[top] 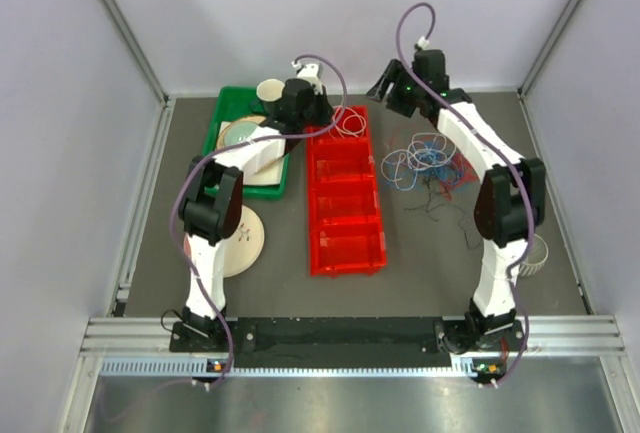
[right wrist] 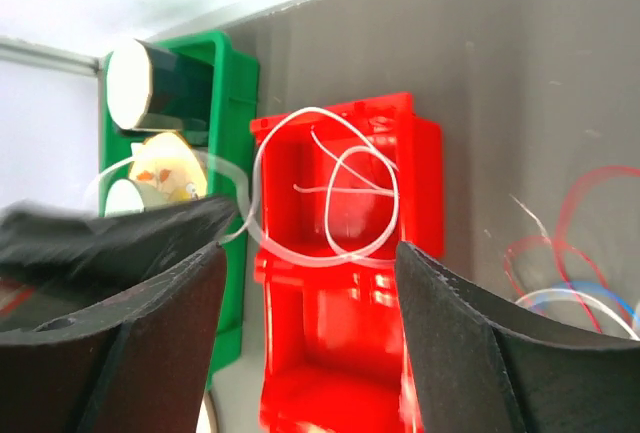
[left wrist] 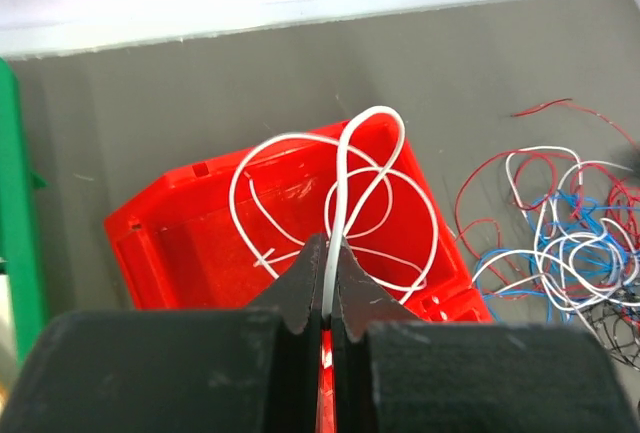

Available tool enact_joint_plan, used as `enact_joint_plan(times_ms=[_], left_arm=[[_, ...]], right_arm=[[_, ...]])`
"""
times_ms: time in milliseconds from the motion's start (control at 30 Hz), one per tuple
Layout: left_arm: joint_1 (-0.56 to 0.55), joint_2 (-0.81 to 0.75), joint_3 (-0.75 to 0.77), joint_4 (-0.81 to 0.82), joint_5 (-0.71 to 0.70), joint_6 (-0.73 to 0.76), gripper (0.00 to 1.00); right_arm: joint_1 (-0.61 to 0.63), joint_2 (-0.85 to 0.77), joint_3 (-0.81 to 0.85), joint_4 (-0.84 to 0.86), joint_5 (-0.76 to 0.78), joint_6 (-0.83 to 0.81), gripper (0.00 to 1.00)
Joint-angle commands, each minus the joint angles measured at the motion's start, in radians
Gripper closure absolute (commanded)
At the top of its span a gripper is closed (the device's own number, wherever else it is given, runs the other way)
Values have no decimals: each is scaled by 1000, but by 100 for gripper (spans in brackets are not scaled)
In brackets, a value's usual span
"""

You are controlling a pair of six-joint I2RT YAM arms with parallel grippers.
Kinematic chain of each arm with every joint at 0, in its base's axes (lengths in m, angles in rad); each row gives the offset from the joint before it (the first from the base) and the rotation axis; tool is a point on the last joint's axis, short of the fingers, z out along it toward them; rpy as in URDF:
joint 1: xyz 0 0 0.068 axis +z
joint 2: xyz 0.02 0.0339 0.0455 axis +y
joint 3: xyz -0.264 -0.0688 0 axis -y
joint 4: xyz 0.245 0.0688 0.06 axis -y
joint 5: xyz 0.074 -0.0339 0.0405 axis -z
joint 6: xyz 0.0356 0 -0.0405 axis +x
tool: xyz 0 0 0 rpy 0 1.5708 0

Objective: Untangle the cables

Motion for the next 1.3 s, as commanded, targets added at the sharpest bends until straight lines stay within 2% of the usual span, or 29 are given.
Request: enact_joint_plan(times_ms=[0,167,367,467,500,567,600,633,733,1000,1200,1267], left_arm=[[-15,99,104,-40,-18,-35,100],[-42,155,157,-50,-113,-1,100],[-48,172,162,-74,-103,-3,100],[-50,161,159,-103,-101,-12,80],[-51,146,160,-104,-103,-18,67],[-53,127,165,-140,-117,-20,57],[-59,107,168,-148,-123,-14,47],[-59,100,172,-156,-126,3,43],[-64,57,180,-182,-115,25,40],[-62,-38,165,-139,-97,34,41],[-61,33,255,-165,-123,62,37],[-58,76,304,-183,-132,71,31]], right_arm=[[-67,-235,-170,39,90,3,32],[-112,-437,-412,74,119,-25,32],[-133,-628,-588,77,128,-55,32],[-141,-680,-634,76,129,-58,32],[-141,-691,-640,76,131,-63,32],[-142,-708,-649,70,134,-68,32],[-142,-712,-652,68,134,-71,32],[-141,-714,-651,64,134,-72,32],[-142,-729,-665,62,151,-71,32],[-142,-746,-703,61,146,-66,32],[-142,-746,-740,61,145,-65,32],[-142,-741,-744,57,143,-69,32]])
